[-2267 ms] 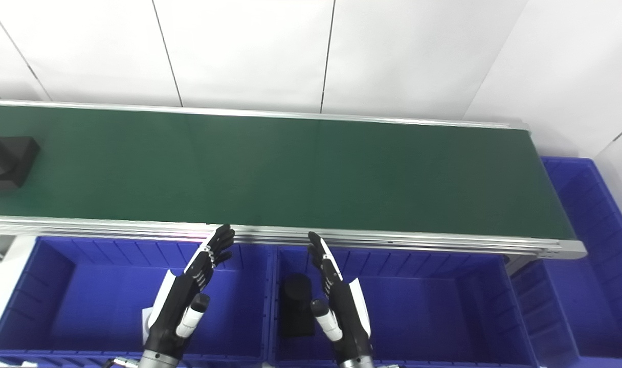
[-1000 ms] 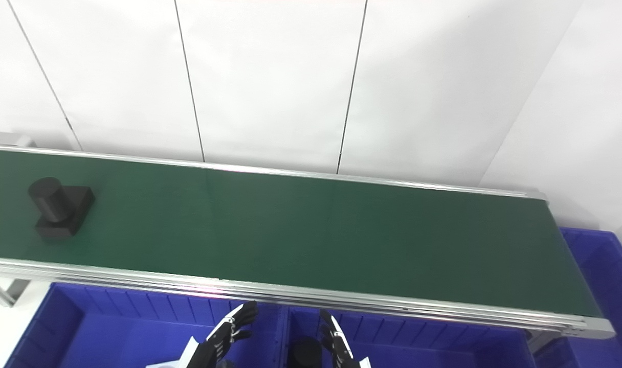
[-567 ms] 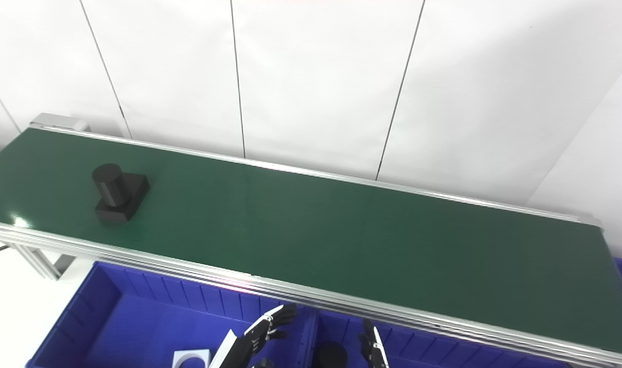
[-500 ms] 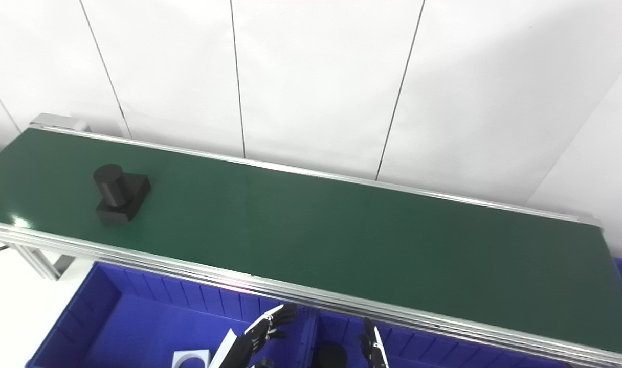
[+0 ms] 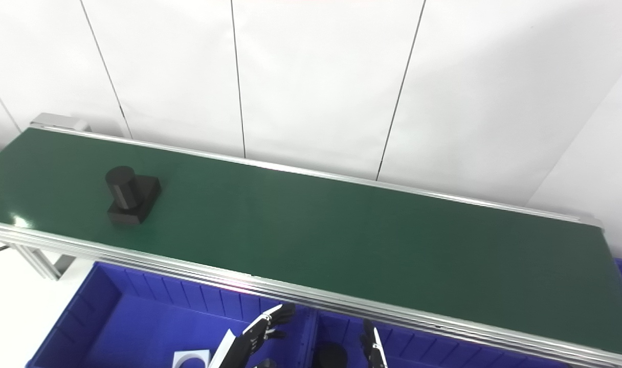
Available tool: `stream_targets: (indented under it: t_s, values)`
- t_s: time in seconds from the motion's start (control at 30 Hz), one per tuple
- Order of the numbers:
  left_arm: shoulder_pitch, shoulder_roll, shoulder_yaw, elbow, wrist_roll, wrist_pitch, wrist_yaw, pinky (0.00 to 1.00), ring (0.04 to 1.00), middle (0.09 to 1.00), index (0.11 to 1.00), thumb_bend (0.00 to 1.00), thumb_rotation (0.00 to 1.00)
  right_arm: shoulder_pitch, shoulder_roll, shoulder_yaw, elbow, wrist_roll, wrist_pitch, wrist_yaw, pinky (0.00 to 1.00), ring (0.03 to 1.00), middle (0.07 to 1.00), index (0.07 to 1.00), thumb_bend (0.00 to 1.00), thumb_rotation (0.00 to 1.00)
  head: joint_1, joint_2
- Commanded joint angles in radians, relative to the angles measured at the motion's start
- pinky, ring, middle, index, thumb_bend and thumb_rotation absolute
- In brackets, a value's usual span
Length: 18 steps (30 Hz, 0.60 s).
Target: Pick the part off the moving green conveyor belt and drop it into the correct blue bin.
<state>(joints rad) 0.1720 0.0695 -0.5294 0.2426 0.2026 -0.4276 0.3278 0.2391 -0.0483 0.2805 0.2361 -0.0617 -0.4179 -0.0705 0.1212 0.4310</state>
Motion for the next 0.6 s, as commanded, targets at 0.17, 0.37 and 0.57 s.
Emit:
stream_targets:
  t_s: [0.17,0.37,0.57]
  values:
    - [-0.024,0.008,-0.023,-0.009,0.004,-0.042,0.033,0.75,0.848,0.854,0.842,0.76,0.95,-0.004,0.006,-0.002,-0.023,0.012,-0.052,0.012,1.0,0.985,1.0,0.991,0.85,0.99,-0.004,0.001]
    - [-0.026,0.013,-0.029,-0.011,-0.001,-0.042,0.039,0.75,0.849,0.854,0.843,0.78,0.95,0.002,0.005,0.003,-0.049,0.004,-0.052,0.006,0.99,0.972,0.993,0.982,0.86,0.99,-0.003,0.002]
    - [-0.022,0.012,-0.021,-0.017,-0.009,-0.042,0.027,0.76,0.851,0.855,0.843,0.79,0.95,0.008,-0.004,0.024,-0.115,-0.003,-0.052,0.006,0.97,0.971,0.996,0.978,0.86,0.97,-0.014,-0.002]
